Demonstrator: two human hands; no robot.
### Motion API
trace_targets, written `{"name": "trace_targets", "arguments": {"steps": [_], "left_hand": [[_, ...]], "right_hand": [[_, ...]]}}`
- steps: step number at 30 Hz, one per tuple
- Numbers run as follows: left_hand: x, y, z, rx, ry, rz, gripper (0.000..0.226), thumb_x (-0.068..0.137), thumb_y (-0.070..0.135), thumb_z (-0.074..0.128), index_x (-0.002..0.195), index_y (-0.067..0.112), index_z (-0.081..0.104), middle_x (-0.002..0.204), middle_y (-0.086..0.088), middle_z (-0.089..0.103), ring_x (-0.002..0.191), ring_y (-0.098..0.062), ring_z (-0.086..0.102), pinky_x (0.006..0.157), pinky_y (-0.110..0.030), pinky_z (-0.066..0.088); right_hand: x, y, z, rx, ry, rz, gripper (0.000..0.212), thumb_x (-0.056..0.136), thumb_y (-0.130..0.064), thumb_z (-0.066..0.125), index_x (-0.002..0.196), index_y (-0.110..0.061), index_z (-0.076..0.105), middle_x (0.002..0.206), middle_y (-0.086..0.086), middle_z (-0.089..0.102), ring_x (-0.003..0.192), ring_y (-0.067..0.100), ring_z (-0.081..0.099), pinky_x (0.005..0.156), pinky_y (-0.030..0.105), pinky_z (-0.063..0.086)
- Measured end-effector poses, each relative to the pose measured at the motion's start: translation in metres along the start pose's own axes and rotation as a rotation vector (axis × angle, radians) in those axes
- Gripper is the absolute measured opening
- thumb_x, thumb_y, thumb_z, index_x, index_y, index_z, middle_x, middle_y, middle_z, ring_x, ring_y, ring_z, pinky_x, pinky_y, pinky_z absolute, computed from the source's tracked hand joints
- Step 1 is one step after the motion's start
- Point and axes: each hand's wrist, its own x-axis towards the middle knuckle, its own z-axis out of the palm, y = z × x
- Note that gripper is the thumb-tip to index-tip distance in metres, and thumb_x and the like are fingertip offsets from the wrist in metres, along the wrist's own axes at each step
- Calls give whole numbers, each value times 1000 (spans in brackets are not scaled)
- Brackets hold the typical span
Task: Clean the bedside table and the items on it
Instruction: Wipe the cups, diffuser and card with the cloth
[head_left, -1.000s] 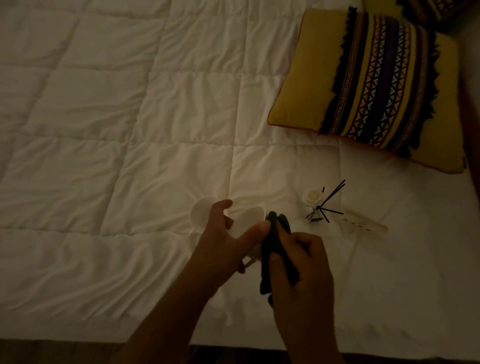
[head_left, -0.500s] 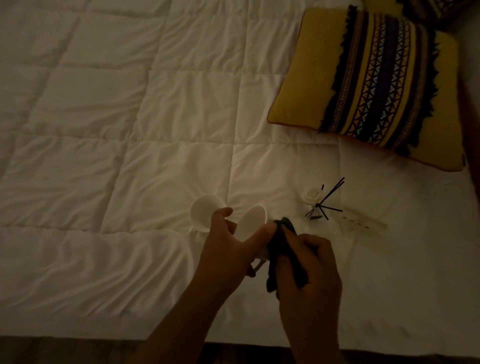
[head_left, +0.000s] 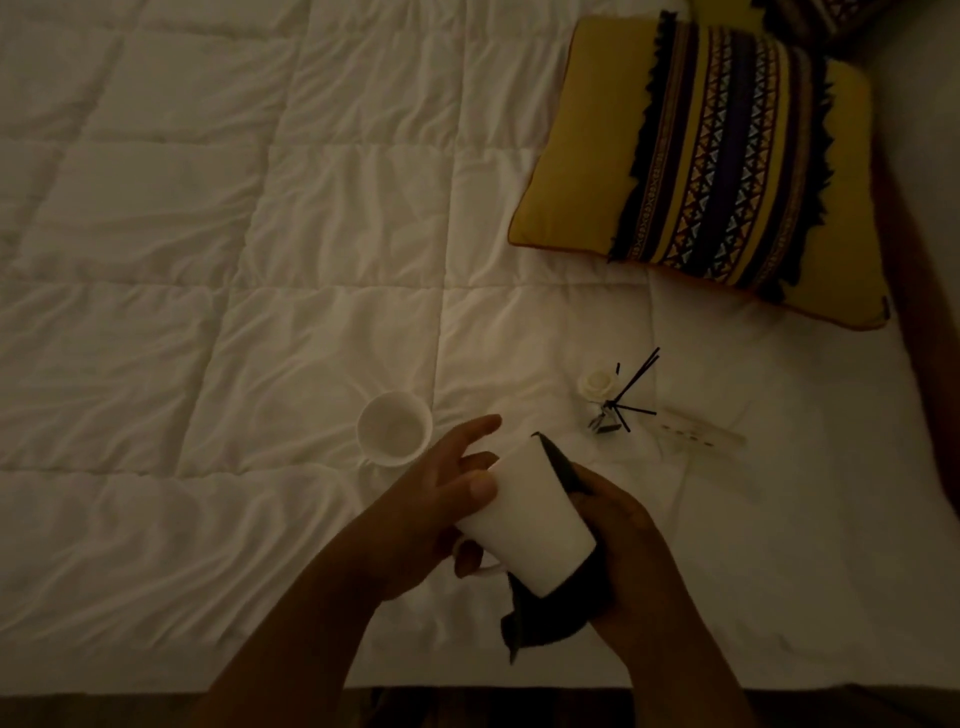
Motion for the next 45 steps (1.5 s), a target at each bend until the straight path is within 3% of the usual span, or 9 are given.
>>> {"name": "trace_targets", "arguments": {"steps": [3,8,17,22,26,30,35,40,45], "left_hand": [[-2,-5,-10,131,81,-11,101,59,50,76,145,34,25,111,-19,58,61,-11,62,44,-26,45],[-1,-12,-3,296,347,-17,105,52,63,80,139,52,23,110,1,54,86,-15,66,53,-22,52],[29,-22,19,298,656,97,110,42,78,72,135,44,26,108,9,51,95,-10,60,73,-30,58],[51,-13,15,579,617,185,114,46,75,73,140,39,21,113,19,47,98,-2,54,79,-20,45],[74,-10,0,900,583,214,115,59,54,83,145,39,9,148,-2,34,128,-19,43,95,-30,37],[94,-9,-15,1136,525,219,115,63,48,84,146,37,4,150,-3,28,132,-25,41,103,-43,41],[114,-22,-26,1302,428,148,118,64,41,84,148,35,1,146,-4,35,123,-30,48,102,-49,40],[124,-34,-31,1384,429,132,120,65,43,83,150,31,-2,147,-5,33,124,-30,44,105,-47,35],[123,-24,-26,1402,435,151,111,69,46,79,151,25,7,152,-6,25,138,-28,27,114,-46,26]], "right_hand": [[-4,-4,-5,-132,7,-83,39,92,-5,48,110,-29,73,111,4,73,97,27,71,72,37,59],[-17,7,15,-505,196,-306,42,91,-8,55,114,-43,64,105,2,67,86,29,70,71,49,60],[-32,50,53,-406,377,-440,48,92,-15,58,126,-49,55,106,-15,49,70,20,67,50,37,58],[-28,65,49,-402,293,-307,35,93,-21,59,114,-50,61,99,7,54,67,30,62,56,34,51],[-31,74,36,-368,327,-223,38,91,-17,62,110,-49,63,98,15,56,68,34,64,51,30,50],[-30,76,21,-449,349,-204,44,88,-12,64,106,-52,64,101,-2,55,74,23,67,64,41,59],[-27,74,8,-378,345,-164,36,89,-11,64,107,-41,68,102,6,58,74,27,68,63,42,59],[-23,69,2,-370,347,-179,44,88,-9,64,104,-50,67,97,-10,53,69,9,65,53,20,54],[-27,66,-14,-375,357,-163,45,88,-9,63,105,-50,66,103,-4,56,81,17,69,68,40,60]]}}
